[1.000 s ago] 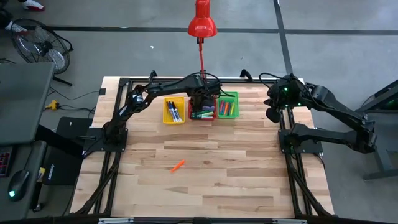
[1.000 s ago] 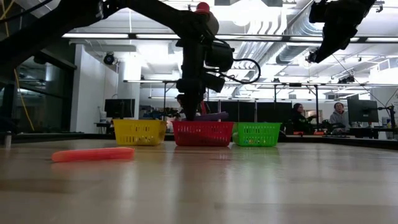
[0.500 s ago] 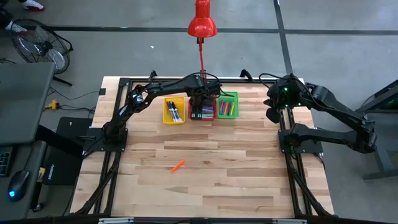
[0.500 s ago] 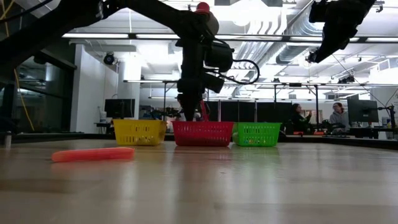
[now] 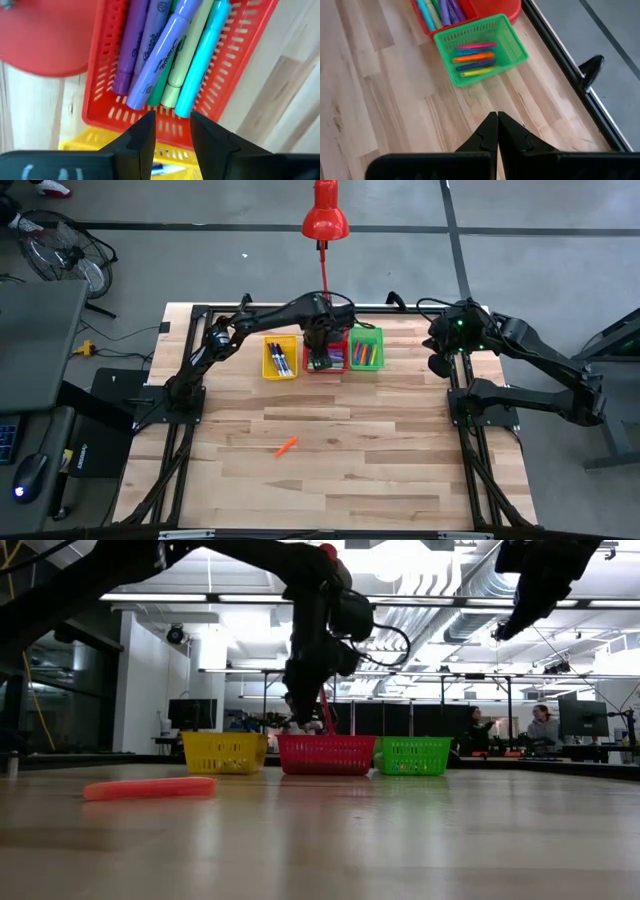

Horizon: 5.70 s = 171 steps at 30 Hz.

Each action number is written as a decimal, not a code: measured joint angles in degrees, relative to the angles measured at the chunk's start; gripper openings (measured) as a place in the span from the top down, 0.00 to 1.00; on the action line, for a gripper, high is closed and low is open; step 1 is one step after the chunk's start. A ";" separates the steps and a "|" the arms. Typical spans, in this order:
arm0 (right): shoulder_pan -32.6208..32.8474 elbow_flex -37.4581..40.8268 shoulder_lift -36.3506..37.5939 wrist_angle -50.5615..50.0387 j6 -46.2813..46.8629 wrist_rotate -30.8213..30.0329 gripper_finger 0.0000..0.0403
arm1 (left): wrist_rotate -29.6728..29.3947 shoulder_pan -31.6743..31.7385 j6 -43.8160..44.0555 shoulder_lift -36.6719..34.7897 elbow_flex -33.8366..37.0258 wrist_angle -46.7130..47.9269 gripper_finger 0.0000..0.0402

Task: Pick & Place Markers
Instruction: Put the orange pen into the green bin

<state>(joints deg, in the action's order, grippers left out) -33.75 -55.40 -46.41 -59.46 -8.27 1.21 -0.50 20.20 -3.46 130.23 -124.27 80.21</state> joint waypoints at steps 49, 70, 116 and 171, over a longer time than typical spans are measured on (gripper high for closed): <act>-0.25 0.00 4.15 -2.43 -10.58 9.85 1.00 | 3.66 -34.62 77.38 -34.41 42.76 -12.72 0.71; 0.10 0.00 8.28 -5.24 -11.28 16.15 1.00 | 9.02 -38.57 76.52 -19.60 42.71 -21.32 0.34; 0.17 0.00 10.51 -10.69 -9.99 15.82 1.00 | 9.04 -38.53 63.19 -10.64 42.86 -30.58 0.71; 0.17 0.00 10.49 -9.05 -10.19 16.30 1.00 | -13.38 -31.08 50.11 -9.83 18.95 -27.24 0.91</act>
<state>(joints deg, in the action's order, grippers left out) -33.58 -55.40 -35.92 -68.50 -18.46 17.52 -13.88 -10.88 46.65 120.41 -105.32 52.98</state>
